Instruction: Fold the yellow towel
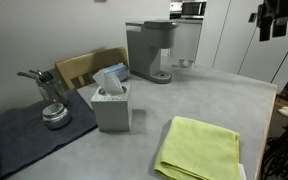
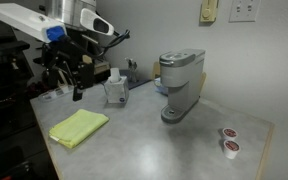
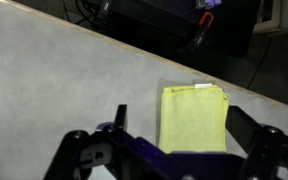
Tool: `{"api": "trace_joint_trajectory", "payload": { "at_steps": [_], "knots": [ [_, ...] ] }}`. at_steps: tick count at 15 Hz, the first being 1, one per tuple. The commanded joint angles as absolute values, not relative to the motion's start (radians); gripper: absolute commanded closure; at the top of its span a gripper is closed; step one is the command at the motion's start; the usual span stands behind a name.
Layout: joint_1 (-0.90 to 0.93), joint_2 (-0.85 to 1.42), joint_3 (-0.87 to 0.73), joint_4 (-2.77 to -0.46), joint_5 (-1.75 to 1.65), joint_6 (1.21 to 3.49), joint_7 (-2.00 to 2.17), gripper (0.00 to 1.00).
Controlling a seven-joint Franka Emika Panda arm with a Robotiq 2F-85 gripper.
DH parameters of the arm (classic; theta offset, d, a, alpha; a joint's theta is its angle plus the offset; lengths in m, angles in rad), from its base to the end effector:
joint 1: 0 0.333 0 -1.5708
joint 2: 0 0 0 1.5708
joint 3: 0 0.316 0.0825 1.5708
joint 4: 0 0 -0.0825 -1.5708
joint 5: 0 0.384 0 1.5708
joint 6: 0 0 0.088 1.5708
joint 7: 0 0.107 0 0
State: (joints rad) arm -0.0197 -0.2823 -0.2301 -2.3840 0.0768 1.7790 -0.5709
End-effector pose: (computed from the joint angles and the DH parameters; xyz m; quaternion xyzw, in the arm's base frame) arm 0.4028 -0.0968 0.4044 -0.9722 -0.1529 0.1245 0.1265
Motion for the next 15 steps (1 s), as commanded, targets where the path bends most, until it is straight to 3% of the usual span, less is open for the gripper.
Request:
{"api": "trace_joint_trajectory", "payload": {
  "at_steps": [1, 15],
  "knots": [
    [-0.037, -0.279, -0.213, -2.382, 0.081, 1.776, -0.577, 0.0],
    [-0.038, -0.057, -0.203, -2.377, 0.182, 1.916, -0.675, 0.0]
  ]
}}
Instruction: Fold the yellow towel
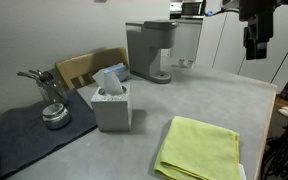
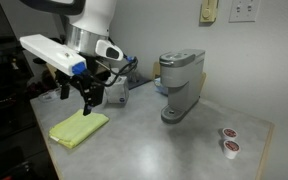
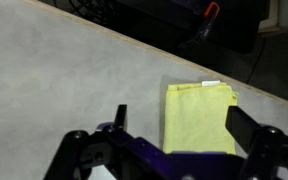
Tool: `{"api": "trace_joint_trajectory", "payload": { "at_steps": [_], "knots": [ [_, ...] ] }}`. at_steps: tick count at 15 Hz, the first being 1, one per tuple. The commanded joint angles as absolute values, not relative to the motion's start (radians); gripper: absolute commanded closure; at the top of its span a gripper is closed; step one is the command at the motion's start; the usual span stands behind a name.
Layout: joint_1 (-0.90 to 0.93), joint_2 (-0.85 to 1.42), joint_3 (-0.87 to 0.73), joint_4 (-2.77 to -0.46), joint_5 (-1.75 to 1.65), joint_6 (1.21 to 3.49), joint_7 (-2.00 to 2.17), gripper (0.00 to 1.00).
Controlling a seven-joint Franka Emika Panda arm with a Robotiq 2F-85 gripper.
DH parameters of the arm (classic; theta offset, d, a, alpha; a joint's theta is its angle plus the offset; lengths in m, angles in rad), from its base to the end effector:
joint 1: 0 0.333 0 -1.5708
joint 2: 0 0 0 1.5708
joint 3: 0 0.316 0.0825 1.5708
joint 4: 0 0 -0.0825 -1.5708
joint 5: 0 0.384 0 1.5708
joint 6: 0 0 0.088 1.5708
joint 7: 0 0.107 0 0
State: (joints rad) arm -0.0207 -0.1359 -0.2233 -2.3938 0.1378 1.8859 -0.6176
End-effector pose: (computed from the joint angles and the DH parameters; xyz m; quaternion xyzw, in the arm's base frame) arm 0.4215 -0.0939 0.3452 -0.9676 -0.1529 0.1384 0.1460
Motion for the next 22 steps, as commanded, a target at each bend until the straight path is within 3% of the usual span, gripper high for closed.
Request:
{"api": "trace_joint_trajectory", "payload": {
  "at_steps": [1, 14, 22],
  "knots": [
    [-0.04, -0.036, -0.197, -2.374, 0.197, 1.917, -0.692, 0.0],
    [-0.056, 0.067, -0.119, -2.379, 0.268, 1.906, -0.731, 0.0],
    [-0.003, 0.109, -0.01, -2.423, 0.265, 2.047, -0.774, 0.0]
  ]
}}
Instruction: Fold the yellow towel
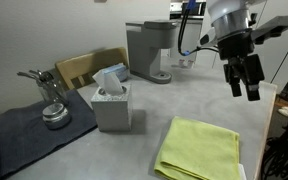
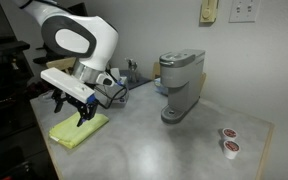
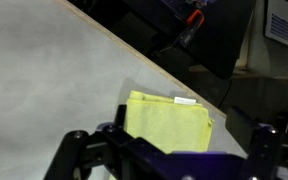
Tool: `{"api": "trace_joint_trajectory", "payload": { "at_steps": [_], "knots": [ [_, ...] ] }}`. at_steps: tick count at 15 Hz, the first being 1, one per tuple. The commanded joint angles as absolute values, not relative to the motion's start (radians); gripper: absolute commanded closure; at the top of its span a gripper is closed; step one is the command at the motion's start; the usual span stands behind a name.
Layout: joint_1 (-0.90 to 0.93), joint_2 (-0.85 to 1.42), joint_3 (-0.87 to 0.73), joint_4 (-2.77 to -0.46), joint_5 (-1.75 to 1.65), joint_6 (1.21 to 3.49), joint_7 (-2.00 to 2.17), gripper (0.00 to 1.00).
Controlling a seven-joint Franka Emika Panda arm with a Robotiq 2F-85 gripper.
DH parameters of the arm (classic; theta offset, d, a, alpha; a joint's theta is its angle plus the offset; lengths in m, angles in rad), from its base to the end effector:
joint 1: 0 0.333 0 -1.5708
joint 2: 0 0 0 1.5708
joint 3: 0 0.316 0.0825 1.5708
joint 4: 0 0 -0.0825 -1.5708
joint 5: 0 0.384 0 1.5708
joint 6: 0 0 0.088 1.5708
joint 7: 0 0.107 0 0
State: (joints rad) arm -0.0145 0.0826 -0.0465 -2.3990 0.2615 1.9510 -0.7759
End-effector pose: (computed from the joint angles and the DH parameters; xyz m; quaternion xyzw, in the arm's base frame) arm 0.4327 -0.0094 0.2529 -0.9241 -0.2610 0.1958 0.1990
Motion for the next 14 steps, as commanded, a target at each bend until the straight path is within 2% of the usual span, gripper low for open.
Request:
{"api": "trace_joint_trajectory", "payload": {
  "at_steps": [1, 8, 9, 14],
  "knots": [
    [0.002, 0.115, 0.003, -2.431, 0.271, 2.09, -0.753, 0.0],
    [0.002, 0.146, 0.06, -2.485, 0.373, 2.349, -0.642, 0.0],
    [-0.001, 0.144, 0.057, -2.458, 0.329, 2.289, -0.648, 0.0],
    [-0.001, 0.154, 0.058, -2.463, 0.327, 2.308, -0.634, 0.0]
  ]
}}
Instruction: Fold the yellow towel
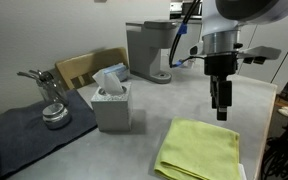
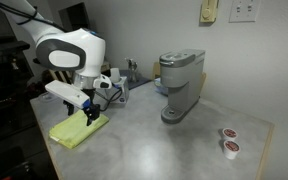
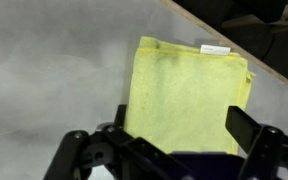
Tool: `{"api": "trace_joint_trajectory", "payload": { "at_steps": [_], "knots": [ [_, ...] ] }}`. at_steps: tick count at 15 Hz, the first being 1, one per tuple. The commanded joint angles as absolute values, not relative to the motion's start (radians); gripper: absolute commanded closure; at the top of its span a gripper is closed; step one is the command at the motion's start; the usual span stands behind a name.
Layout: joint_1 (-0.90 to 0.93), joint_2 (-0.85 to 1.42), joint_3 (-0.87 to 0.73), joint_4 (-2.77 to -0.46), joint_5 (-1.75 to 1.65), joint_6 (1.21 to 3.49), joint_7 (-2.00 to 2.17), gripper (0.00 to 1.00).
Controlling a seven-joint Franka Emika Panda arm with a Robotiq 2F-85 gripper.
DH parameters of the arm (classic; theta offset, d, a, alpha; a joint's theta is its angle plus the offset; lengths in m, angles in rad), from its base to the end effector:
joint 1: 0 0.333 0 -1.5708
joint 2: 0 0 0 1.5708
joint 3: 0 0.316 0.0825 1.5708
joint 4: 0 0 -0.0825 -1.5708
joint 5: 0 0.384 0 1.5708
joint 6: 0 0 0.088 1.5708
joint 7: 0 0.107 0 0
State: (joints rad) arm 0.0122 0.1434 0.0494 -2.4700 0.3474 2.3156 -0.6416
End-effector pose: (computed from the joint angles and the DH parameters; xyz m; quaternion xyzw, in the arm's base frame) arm 0.4441 0.0345 0.2165 -0.9604 -0.2091 0.1084 0.1490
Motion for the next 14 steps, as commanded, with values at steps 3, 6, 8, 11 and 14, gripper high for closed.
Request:
{"api": "trace_joint_trajectory", "payload": {
  "at_steps": [3, 6, 8, 11, 14],
  "knots": [
    [-0.003, 0.19, 0.049, -2.451, 0.286, 2.311, -0.612, 0.0],
    [-0.014, 0.226, 0.051, -2.442, 0.291, 2.302, -0.58, 0.0],
    [-0.018, 0.244, 0.06, -2.434, 0.303, 2.291, -0.563, 0.0],
    [-0.02, 0.23, 0.068, -2.455, 0.296, 2.314, -0.567, 0.0],
    [-0.01, 0.22, 0.076, -2.467, 0.299, 2.328, -0.546, 0.0]
  ]
}}
